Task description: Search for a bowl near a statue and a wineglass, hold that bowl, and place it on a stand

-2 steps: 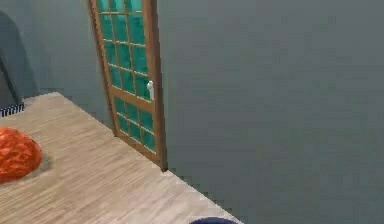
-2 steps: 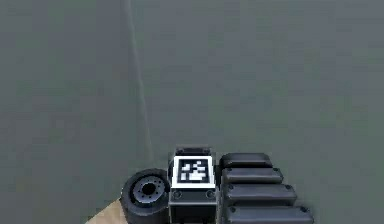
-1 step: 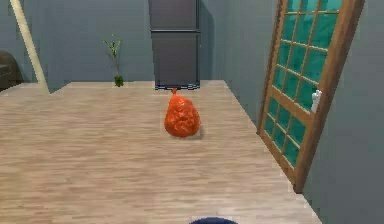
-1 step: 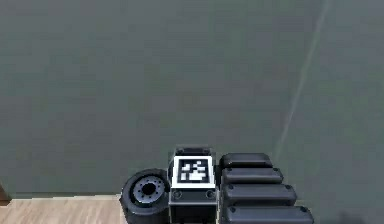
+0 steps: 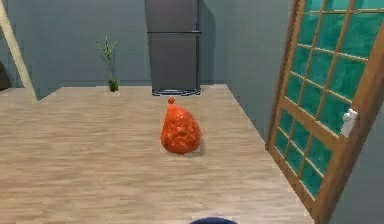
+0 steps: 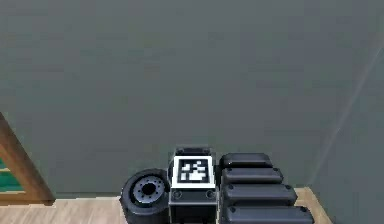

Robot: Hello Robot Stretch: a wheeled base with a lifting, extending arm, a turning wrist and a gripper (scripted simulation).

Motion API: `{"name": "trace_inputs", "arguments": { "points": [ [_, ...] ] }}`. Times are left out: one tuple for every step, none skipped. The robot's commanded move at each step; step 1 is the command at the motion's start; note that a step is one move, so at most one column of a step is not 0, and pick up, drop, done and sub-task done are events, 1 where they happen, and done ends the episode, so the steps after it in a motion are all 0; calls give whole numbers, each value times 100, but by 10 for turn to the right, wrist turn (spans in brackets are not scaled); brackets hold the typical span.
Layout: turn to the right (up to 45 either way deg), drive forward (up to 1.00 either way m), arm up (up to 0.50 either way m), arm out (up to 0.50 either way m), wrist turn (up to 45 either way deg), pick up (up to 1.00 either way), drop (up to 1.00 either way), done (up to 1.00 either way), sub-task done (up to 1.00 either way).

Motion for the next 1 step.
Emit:
{"name": "trace_inputs", "arguments": {
  "points": [
    [-420,0,0,0,0,0,0,0,0]
  ]
}}
